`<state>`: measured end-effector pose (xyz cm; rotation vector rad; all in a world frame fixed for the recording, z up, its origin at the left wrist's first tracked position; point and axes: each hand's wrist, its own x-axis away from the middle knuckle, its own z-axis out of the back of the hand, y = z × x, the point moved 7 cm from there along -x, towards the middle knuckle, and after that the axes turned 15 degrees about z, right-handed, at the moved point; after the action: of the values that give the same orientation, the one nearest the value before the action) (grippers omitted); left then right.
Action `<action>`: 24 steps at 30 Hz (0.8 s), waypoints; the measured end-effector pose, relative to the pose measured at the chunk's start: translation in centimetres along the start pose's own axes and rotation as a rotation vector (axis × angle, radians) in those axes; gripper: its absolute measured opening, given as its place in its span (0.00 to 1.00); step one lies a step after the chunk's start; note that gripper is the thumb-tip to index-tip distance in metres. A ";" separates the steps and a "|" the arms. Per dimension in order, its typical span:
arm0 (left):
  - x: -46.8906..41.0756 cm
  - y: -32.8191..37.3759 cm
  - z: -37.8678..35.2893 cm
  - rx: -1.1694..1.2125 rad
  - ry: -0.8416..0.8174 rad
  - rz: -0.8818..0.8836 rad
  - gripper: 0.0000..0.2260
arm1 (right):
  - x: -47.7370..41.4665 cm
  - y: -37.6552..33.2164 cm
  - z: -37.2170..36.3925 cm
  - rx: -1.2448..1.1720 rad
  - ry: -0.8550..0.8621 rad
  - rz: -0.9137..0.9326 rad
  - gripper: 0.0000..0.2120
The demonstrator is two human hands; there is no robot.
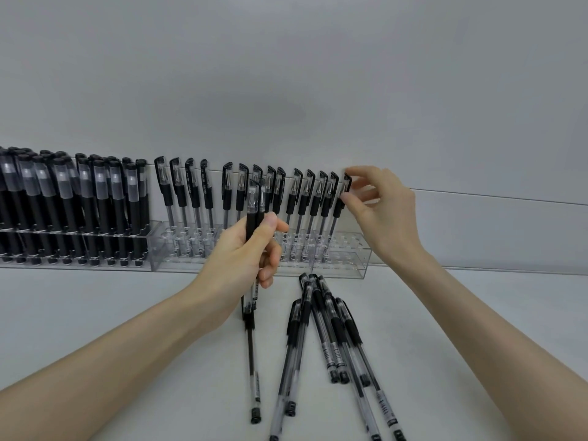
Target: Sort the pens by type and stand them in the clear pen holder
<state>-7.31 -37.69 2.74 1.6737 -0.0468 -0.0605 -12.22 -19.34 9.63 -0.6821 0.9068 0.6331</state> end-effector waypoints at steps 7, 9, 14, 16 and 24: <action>1.2 0.8 -2.9 -0.114 -0.213 -0.025 0.15 | 1.3 -5.0 -0.5 -0.520 -0.125 -0.054 0.04; 1.8 1.0 -3.9 -0.144 -0.265 -0.028 0.11 | 1.7 -6.1 -0.9 -0.635 -0.190 -0.055 0.03; 2.3 0.8 -4.7 -0.156 -0.295 -0.006 0.15 | 2.2 -6.7 -0.7 -0.749 -0.237 -0.094 0.05; 2.0 0.8 -4.1 -0.181 -0.228 -0.008 0.12 | 1.8 -6.3 -0.1 -0.757 -0.180 -0.114 0.05; 0.1 1.1 0.8 -0.082 0.124 0.005 0.12 | -0.3 -1.2 5.1 -0.479 0.267 -0.167 0.08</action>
<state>-7.26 -38.56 3.80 1.5926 0.0449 0.0452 -8.99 -16.25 12.42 -1.2820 0.9379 0.6233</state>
